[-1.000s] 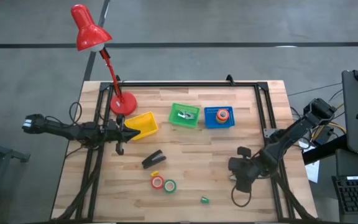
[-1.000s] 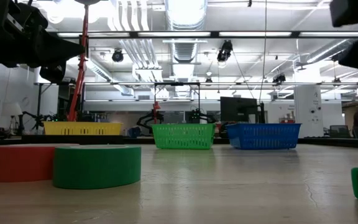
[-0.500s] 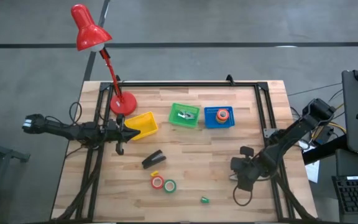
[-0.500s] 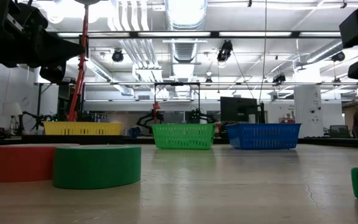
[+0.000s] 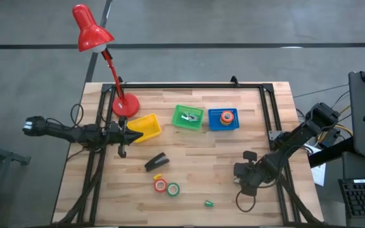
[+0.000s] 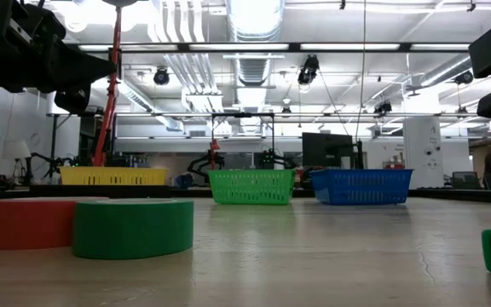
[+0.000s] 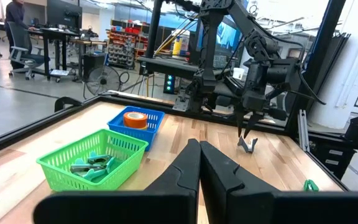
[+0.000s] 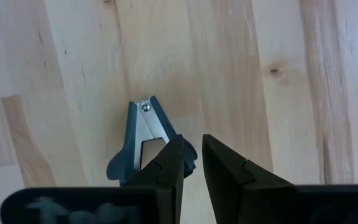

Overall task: Pick and place Stapler, Stapler remover, tape
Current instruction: Put the dark blue staple remover in the green basket

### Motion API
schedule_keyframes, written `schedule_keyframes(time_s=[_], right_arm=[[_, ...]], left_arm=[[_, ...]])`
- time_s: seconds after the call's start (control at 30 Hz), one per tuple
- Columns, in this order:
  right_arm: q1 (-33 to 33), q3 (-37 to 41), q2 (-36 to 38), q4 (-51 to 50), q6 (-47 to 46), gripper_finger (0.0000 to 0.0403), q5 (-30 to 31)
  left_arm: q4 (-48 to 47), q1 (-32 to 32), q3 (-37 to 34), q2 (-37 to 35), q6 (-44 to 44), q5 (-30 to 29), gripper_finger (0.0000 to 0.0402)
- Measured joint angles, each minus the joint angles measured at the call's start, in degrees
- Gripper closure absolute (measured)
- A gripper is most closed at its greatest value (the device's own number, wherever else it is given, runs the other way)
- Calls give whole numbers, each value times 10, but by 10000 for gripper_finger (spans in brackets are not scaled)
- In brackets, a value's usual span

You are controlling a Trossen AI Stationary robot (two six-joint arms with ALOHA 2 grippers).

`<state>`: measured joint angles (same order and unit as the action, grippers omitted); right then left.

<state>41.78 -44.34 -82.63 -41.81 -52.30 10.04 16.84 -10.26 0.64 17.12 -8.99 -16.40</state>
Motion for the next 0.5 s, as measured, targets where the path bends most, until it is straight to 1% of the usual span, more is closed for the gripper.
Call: schedule_keyframes(time_s=[0.5], right_arm=[[2, 9, 0, 9, -2, 350, -10]], left_arm=[[0, 0, 0, 0, 0, 0, 392]])
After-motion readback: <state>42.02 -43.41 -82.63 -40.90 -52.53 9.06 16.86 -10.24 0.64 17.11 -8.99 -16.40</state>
